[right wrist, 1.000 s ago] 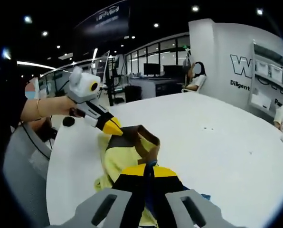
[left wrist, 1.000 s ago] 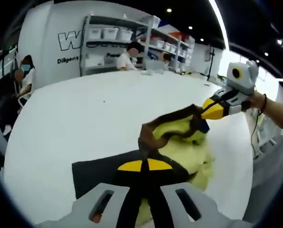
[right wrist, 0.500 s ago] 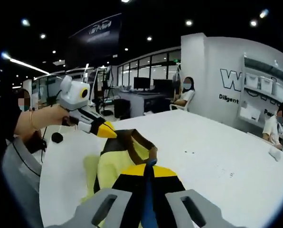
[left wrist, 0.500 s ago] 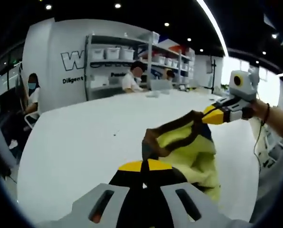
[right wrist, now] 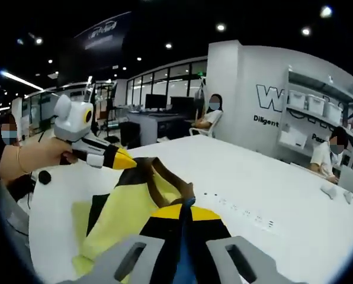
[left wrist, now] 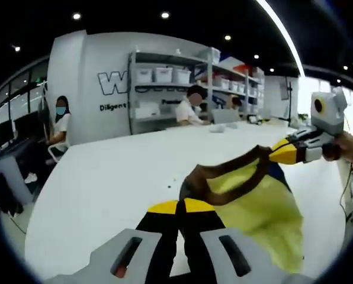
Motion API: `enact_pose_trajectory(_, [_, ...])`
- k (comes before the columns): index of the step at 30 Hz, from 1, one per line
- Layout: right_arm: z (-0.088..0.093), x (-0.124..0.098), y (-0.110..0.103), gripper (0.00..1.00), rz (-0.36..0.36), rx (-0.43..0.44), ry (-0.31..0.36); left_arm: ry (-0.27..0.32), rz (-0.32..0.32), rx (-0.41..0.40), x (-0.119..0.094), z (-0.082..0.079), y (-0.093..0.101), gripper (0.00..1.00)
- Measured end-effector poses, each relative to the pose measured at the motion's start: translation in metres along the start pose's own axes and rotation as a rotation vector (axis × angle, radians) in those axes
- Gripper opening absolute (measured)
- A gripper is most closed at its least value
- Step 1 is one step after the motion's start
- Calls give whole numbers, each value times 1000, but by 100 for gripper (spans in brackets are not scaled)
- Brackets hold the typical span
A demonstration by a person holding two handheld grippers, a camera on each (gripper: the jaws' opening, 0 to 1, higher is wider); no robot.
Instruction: Fold the garment on the visible template until the final outline fits inside the template.
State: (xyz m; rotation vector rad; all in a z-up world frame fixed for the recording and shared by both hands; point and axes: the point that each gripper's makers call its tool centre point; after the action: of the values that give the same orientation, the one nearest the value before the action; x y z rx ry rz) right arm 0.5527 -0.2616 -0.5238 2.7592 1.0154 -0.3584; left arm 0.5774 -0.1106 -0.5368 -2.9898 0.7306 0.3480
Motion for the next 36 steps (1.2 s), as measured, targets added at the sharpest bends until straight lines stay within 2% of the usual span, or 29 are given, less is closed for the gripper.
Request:
enact_pose_trajectory(6, [35,29,25,0,71,49,-74,-52,-51,-9,28,28,-16,0])
enact_pose_trajectory(10, [50,46,34,0,94,95,-84,-88,-56,-12,48,47,-22,0])
enact_pose_trajectory(14, [69,62,44,0,123,103,-136,-122,-71,6,62,62,-27,1])
enact_pose_trajectory(18, [84,75,51,0,164,127,-158,-150,-91,25,77,77,-34,1])
enact_pose_trajectory(23, [98,84,57,0,194,118,-183,-194,-104,87,86,92,-41,1])
enact_pose_trajectory(29, [116,90,58,0,198,87,-245,-215,-106,95,88,101,-44,1])
enact_pose_trajectory(33, [122,92,56,0,186,69,-279,-233,-93,131,87,106,-45,1])
enact_pose_trajectory(36, [119,94,57,0,187,56,-271,-239,-99,138,86,108,-48,1])
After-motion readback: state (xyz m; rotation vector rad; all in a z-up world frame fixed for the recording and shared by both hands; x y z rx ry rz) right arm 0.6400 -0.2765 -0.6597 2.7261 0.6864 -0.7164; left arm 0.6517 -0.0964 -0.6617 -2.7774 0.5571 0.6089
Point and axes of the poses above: the point that each gripper's makers call its tool centre point, and the gripper's own axes: x roughly forward along the fingers, y roughly to its right, z roughly out of its underside, and after that the axes turned 6 degrees about y, right-handed
